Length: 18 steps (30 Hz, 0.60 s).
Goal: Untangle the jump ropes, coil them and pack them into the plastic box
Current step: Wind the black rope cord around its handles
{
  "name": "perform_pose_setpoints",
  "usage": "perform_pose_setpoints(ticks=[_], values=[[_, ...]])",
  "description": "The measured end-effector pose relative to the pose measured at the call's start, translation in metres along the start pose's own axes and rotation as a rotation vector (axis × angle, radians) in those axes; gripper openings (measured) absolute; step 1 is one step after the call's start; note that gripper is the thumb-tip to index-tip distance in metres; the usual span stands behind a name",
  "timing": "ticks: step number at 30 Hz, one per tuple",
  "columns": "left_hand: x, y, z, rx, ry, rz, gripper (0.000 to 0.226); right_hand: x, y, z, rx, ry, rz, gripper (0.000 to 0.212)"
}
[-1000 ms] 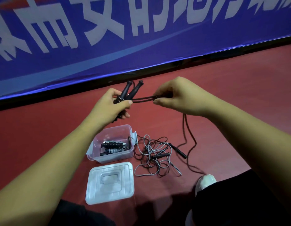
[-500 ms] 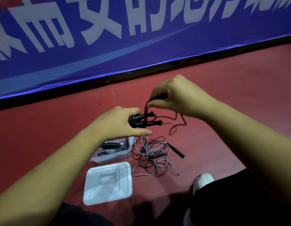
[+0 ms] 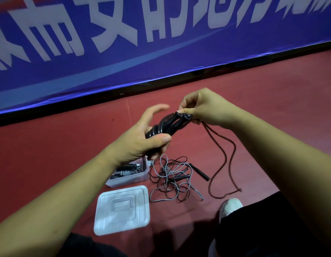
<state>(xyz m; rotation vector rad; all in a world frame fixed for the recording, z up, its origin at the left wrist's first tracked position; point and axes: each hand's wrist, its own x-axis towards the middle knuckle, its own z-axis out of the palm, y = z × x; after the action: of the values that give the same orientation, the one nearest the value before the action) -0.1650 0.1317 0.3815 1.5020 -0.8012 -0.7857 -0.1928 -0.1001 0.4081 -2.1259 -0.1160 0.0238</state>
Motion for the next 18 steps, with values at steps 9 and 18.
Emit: perform_pose_setpoints(ticks=[9, 18], values=[[0.001, 0.002, 0.002, 0.069, 0.099, 0.033, 0.044, -0.003, 0.004, -0.006, -0.069, -0.043, 0.020, 0.009], [0.003, 0.006, -0.027, 0.057, 0.423, 0.034, 0.025, -0.007, 0.008, -0.019, -0.189, -0.076, 0.030, 0.014]])
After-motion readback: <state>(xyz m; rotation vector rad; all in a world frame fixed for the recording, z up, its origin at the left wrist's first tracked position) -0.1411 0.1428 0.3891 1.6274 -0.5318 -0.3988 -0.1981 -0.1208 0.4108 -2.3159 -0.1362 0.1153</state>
